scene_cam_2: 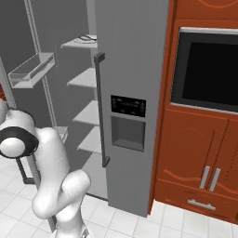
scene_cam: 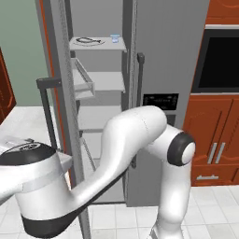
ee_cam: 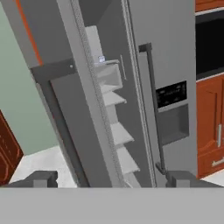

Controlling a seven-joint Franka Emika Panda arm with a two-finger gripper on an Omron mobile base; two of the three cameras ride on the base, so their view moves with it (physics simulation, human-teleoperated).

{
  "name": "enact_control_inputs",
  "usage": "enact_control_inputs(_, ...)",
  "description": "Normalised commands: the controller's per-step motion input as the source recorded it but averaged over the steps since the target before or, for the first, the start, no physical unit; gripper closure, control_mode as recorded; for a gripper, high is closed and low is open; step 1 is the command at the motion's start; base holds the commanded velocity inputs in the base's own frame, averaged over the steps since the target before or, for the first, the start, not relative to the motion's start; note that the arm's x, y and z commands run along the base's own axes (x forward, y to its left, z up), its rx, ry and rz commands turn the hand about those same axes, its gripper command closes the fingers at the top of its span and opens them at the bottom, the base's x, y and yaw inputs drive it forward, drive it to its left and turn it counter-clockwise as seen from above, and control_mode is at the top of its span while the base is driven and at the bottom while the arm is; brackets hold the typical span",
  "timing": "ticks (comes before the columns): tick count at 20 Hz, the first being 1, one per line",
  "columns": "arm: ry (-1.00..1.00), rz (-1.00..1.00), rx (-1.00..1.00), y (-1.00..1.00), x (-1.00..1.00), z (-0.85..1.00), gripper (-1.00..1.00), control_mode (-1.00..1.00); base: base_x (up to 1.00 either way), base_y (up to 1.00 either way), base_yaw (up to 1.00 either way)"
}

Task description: Retrieve the fish from the fridge and place it on the saucepan with marinade on the stove.

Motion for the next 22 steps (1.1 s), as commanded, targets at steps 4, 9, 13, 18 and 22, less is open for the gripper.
enact_control_inputs(4,-0.1,0.0,0.22,-1.0,0.0,0.36,-1.0,-1.0,0.0,0.0,0.0)
enact_control_inputs(9,0.11,0.13,0.4,-1.0,0.35,0.02,-1.0,-1.0,0.0,0.0,0.0)
enact_control_inputs(13,0.27,0.25,0.37,-1.0,0.96,-0.31,-1.0,-1.0,0.0,0.0,0.0)
enact_control_inputs(18,0.25,0.25,0.32,-1.0,0.82,-0.47,-1.0,-1.0,0.0,0.0,0.0)
enact_control_inputs(22,0.3,0.22,0.32,-1.0,0.77,-0.19,-1.0,-1.0,0.0,0.0,0.0)
